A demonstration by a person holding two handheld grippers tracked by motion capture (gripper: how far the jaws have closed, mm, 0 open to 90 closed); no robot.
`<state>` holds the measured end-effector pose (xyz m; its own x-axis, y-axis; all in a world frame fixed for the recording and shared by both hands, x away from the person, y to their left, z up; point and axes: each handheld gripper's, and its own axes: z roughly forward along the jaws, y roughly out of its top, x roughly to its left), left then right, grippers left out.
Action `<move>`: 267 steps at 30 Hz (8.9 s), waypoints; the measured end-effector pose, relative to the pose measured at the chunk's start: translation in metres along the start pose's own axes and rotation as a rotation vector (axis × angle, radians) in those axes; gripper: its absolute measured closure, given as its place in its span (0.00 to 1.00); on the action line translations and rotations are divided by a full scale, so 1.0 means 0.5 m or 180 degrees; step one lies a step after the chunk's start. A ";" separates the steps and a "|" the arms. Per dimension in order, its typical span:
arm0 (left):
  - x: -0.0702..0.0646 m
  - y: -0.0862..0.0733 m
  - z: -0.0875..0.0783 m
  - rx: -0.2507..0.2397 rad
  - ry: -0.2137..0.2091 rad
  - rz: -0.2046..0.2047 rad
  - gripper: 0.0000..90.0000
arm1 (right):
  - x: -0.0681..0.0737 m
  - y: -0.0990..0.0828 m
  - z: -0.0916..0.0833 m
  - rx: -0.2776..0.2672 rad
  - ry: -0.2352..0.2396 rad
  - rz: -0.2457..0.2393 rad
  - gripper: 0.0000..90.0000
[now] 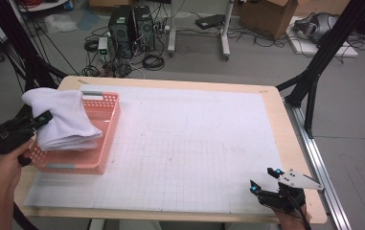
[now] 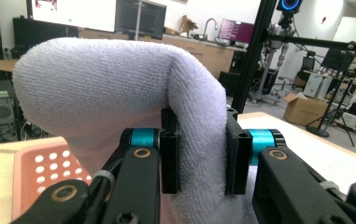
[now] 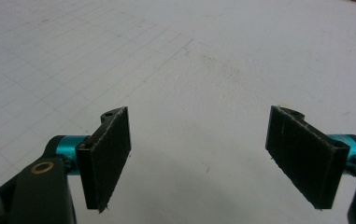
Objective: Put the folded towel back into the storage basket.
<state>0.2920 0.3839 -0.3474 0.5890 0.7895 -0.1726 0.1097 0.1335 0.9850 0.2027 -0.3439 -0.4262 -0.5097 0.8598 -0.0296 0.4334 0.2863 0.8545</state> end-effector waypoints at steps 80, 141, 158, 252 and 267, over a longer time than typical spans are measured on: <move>0.004 0.005 0.050 0.0967 0.0781 -0.0230 0.43 | 0.011 -0.001 0.004 0.0041 0.0028 -0.0040 0.24; -0.029 -0.120 0.283 0.3144 0.1091 -0.0144 0.53 | 0.005 -0.007 0.000 0.0054 0.0022 -0.0008 0.24; -0.039 -0.096 0.254 0.2369 0.0630 -0.0163 0.51 | 0.007 -0.007 0.008 0.0081 0.0036 -0.0027 0.24; -0.419 -0.151 0.180 0.0428 -0.0539 0.0427 0.26 | 0.006 0.000 -0.008 -0.0175 0.0060 -0.0028 0.24; -0.440 -0.207 0.192 0.0566 -0.0623 0.0447 0.26 | 0.000 -0.007 -0.014 -0.0232 0.0007 0.0028 0.24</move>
<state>0.2277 0.1389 -0.4119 0.7496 0.6600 -0.0502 0.1448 -0.0895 0.9854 0.1959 -0.3477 -0.4255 -0.5077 0.8613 -0.0208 0.3827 0.2471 0.8902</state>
